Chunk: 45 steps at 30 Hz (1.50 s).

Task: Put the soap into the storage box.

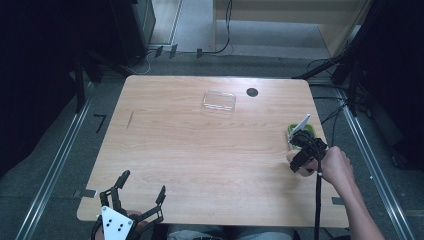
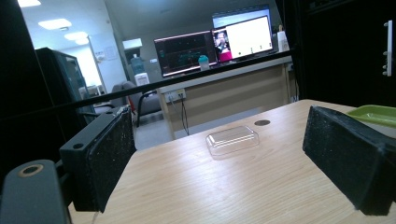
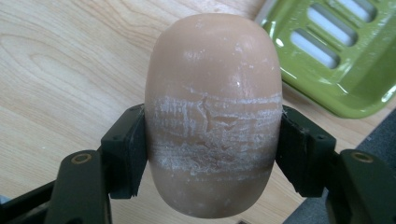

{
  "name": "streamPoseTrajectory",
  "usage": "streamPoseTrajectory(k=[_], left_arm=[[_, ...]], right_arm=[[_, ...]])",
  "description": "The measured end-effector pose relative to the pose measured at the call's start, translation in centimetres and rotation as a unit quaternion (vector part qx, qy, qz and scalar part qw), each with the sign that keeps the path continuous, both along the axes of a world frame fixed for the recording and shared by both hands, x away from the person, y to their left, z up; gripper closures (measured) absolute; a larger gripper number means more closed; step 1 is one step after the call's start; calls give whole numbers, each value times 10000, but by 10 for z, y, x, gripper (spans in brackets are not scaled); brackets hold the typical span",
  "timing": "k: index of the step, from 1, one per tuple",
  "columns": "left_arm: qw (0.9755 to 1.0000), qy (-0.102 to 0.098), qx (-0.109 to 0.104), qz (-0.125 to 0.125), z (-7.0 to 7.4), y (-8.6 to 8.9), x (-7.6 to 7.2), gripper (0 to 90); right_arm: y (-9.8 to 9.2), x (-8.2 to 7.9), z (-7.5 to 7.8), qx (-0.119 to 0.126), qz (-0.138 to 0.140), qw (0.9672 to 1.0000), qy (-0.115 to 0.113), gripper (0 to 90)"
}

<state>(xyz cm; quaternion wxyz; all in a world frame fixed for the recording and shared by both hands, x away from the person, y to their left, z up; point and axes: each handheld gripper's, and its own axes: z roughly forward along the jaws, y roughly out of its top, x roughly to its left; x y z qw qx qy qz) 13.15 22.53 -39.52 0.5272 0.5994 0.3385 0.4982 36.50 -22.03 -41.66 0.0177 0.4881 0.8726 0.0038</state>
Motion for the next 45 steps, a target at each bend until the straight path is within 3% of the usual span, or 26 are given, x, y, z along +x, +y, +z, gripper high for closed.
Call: streamPoseTrajectory(k=[28,45], left_arm=[[10000,2,15,-3,0,0,0,99],[10000,6,26,1,0,0,0,99]], right_arm=[[-15,9,15,62,-191,9996,-175,334],[-16,24,22,87,-349,9990,-256,335]])
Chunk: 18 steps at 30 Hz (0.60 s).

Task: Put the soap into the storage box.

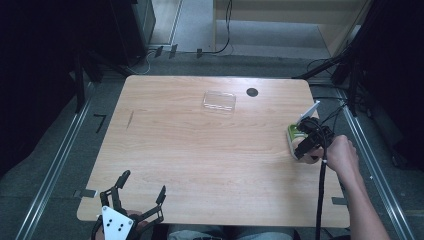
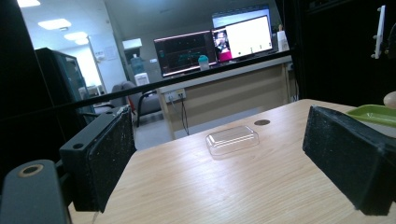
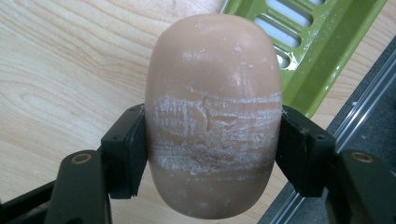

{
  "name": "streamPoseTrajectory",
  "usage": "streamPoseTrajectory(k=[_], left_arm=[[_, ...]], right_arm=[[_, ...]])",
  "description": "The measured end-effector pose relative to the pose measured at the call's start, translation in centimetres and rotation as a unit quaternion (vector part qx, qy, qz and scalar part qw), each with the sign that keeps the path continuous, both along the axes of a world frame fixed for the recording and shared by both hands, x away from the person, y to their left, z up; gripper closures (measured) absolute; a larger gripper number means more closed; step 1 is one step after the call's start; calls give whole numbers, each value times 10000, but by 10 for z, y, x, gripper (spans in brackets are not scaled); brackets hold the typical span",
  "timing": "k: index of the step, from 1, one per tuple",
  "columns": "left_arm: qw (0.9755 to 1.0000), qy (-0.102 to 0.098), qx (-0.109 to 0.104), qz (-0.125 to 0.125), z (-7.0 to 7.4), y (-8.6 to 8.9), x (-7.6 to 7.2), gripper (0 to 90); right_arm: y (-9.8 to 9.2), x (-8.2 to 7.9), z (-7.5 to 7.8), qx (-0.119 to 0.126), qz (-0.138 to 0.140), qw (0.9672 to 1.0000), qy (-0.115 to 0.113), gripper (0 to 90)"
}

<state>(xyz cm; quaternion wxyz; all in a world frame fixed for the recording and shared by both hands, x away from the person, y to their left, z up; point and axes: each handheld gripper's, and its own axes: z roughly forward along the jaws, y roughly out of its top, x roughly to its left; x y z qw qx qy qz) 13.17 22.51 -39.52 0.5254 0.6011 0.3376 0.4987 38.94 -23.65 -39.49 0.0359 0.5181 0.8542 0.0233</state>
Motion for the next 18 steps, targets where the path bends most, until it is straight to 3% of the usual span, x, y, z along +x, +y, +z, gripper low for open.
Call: streamPoseTrajectory(k=[18], left_arm=[[10000,3,1,0,0,0,0,99]], right_arm=[[-5,19,-1,75,-234,9997,-35,335]])
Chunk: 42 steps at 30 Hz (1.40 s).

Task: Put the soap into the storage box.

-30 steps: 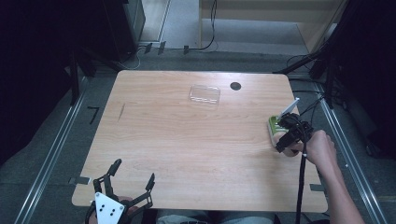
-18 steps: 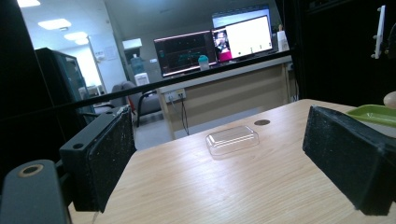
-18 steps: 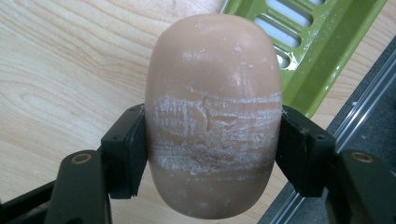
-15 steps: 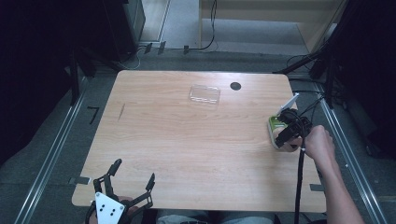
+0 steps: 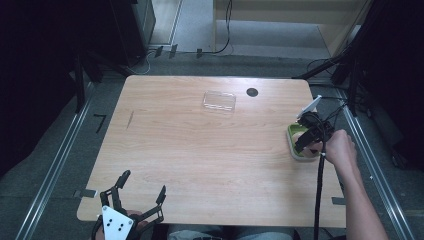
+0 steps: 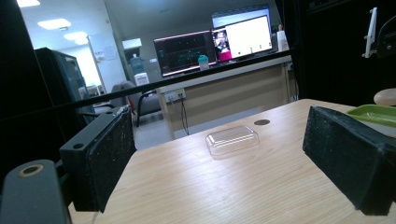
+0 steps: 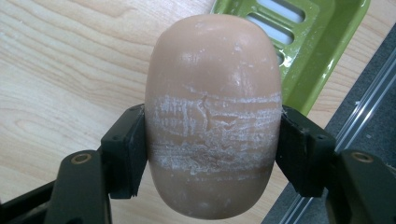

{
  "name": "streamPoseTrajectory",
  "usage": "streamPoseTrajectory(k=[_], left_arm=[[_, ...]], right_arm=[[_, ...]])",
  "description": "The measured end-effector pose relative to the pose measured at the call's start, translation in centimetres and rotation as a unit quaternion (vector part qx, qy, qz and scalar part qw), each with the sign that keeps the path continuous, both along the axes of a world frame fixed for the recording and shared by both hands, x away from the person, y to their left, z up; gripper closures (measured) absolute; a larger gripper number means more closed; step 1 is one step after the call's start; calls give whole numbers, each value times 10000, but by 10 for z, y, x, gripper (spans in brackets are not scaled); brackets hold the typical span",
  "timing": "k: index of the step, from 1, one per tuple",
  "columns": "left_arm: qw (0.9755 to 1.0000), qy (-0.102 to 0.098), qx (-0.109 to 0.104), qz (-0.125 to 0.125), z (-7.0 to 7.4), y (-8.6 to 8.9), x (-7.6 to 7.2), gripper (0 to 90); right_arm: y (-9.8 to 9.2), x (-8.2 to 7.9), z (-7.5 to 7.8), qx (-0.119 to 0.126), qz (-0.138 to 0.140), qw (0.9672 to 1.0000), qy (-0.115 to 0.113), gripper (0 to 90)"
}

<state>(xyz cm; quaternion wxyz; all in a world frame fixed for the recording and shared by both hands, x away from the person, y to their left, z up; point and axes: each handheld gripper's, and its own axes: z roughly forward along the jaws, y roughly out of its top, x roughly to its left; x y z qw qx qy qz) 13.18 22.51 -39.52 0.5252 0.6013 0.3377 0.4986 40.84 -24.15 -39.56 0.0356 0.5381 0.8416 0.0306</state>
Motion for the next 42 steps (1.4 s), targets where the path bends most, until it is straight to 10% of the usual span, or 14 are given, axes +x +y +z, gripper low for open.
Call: streamPoseTrajectory(k=[42], left_arm=[[10000,-2,-15,-9,0,0,0,99]], right_arm=[[-20,35,-26,364,-1003,9942,-127,334]])
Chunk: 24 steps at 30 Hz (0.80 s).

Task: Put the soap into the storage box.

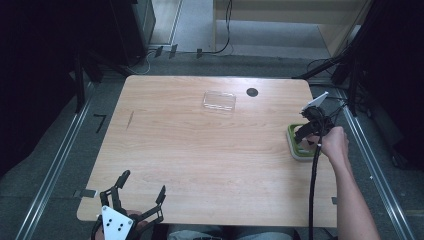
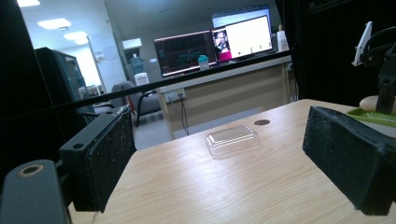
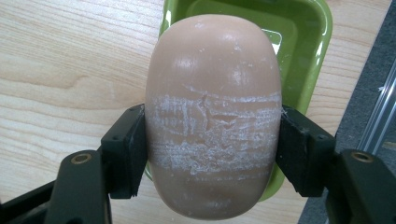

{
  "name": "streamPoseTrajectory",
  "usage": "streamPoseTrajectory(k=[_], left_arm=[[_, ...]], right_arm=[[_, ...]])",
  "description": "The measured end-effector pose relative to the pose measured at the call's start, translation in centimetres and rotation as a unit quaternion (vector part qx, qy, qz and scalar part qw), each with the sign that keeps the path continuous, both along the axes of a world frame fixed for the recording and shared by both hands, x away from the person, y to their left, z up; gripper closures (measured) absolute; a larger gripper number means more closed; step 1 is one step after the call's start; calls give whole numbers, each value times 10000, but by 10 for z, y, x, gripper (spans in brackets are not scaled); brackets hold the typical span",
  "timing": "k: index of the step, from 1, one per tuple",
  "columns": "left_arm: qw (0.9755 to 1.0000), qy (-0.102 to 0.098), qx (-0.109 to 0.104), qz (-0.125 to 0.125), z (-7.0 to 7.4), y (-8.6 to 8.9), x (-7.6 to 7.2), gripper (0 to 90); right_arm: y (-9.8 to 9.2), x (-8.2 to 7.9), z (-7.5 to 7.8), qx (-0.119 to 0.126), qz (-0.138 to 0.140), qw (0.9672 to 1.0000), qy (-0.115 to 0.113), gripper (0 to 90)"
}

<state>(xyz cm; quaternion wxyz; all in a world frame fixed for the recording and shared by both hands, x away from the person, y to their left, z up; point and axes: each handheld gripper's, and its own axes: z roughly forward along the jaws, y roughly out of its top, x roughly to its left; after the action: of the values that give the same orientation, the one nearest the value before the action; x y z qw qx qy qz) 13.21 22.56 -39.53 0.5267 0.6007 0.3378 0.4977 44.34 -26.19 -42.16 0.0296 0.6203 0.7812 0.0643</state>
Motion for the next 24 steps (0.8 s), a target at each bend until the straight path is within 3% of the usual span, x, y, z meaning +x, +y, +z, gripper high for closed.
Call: streamPoseTrajectory(k=[24], left_arm=[[10000,-2,3,-4,0,0,0,99]], right_arm=[[-5,6,-13,33,-353,9994,-44,333]])
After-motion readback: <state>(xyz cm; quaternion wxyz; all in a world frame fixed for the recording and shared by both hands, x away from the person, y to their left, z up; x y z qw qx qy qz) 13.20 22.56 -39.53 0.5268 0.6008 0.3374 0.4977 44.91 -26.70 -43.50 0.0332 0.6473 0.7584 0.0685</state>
